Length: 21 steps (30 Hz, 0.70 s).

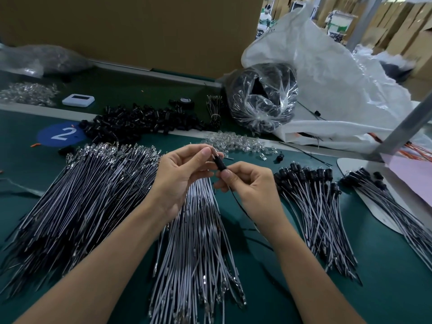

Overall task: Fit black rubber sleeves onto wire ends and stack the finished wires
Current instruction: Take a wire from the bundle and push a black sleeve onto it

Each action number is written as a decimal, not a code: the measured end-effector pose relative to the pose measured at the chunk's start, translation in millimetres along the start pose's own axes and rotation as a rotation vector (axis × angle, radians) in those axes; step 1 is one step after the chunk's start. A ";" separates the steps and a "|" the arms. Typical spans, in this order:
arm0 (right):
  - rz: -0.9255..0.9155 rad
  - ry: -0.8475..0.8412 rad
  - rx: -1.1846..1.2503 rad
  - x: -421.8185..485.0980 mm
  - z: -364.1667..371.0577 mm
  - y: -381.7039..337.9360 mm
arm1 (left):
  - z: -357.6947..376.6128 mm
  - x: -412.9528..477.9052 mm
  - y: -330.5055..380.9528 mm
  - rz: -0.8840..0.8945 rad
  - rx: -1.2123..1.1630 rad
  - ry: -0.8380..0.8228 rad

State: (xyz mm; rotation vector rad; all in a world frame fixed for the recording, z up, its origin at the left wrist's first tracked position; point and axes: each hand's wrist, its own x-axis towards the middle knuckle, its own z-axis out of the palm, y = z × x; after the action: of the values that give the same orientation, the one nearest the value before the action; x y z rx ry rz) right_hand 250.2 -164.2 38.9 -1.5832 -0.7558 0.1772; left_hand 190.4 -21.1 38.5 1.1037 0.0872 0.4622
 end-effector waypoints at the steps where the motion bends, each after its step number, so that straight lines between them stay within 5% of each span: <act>1: 0.015 -0.018 0.018 -0.1 -0.6 -0.6 | -0.3 0.0 -0.3 0.008 0.003 -0.016; 21: -0.023 -0.024 -0.076 -1.9 -0.5 2.4 | -1.2 0.7 -7.4 0.228 0.221 0.012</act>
State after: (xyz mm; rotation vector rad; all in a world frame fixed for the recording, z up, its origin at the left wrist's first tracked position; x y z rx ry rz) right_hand 249.9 -165.6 36.1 -1.6461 -0.8078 0.1523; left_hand 193.0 -22.5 31.6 1.3347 0.0227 0.6747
